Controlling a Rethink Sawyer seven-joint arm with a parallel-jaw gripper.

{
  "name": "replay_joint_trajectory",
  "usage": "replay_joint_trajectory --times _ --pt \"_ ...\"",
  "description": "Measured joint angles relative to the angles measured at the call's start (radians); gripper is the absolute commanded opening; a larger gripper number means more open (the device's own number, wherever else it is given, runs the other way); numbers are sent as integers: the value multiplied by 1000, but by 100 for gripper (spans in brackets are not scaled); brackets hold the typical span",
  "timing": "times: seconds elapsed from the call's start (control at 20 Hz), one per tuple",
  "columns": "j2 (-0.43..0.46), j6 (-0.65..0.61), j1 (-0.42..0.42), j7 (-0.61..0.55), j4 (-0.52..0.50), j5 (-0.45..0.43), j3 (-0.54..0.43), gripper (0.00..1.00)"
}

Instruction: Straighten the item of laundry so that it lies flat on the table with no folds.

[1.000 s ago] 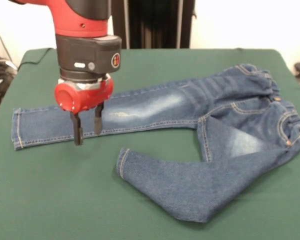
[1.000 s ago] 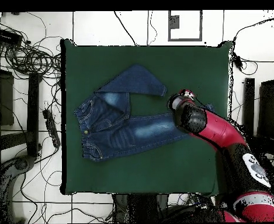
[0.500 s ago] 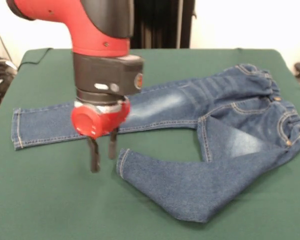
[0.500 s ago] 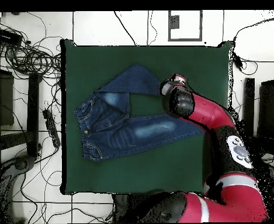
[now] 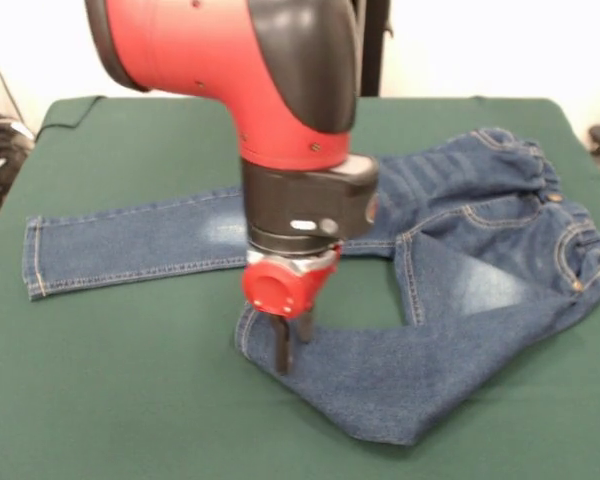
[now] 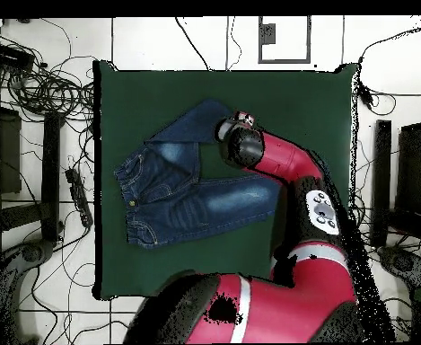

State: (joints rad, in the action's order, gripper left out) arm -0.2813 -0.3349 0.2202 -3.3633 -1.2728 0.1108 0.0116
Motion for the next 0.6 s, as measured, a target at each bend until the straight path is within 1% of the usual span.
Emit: replay_joint_trajectory --times 0.15,0.6 --pt "17 -24 -18 0 3 15 8 100" --pt "29 -73 -21 0 10 58 36 100"
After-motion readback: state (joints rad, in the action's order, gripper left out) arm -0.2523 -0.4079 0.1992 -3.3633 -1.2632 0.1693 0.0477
